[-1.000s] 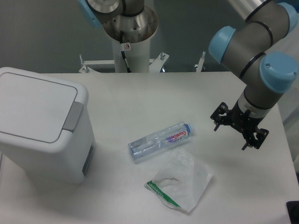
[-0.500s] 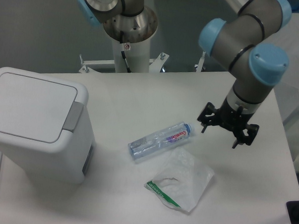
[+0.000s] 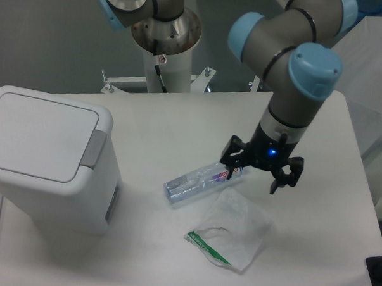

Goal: Open the trash can
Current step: 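Move the gripper across the table toward the white trash can lid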

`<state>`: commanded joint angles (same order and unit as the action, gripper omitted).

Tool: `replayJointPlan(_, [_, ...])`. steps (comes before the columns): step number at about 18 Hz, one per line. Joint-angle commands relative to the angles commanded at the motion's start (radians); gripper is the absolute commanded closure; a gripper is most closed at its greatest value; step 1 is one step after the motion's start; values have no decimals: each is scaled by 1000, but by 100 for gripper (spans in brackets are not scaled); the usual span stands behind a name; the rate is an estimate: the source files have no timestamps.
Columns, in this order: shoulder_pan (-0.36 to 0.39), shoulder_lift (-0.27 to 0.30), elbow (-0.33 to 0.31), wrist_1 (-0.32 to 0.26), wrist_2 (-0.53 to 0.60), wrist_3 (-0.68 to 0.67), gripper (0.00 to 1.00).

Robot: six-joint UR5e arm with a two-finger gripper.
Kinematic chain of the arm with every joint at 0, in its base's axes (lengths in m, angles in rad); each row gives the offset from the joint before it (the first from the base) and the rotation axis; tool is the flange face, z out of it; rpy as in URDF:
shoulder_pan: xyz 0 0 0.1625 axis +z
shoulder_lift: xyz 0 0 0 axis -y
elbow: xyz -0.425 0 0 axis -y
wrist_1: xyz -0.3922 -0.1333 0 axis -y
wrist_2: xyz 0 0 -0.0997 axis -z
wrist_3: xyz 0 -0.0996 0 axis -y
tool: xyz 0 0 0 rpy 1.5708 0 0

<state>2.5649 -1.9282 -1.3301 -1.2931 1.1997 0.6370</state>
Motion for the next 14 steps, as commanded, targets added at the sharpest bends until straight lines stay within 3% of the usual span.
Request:
replayJointPlan(5, [-37,2,28,3,-37,-129,0])
replayJointPlan(14, [-120,61,26,2,-88,-281,0])
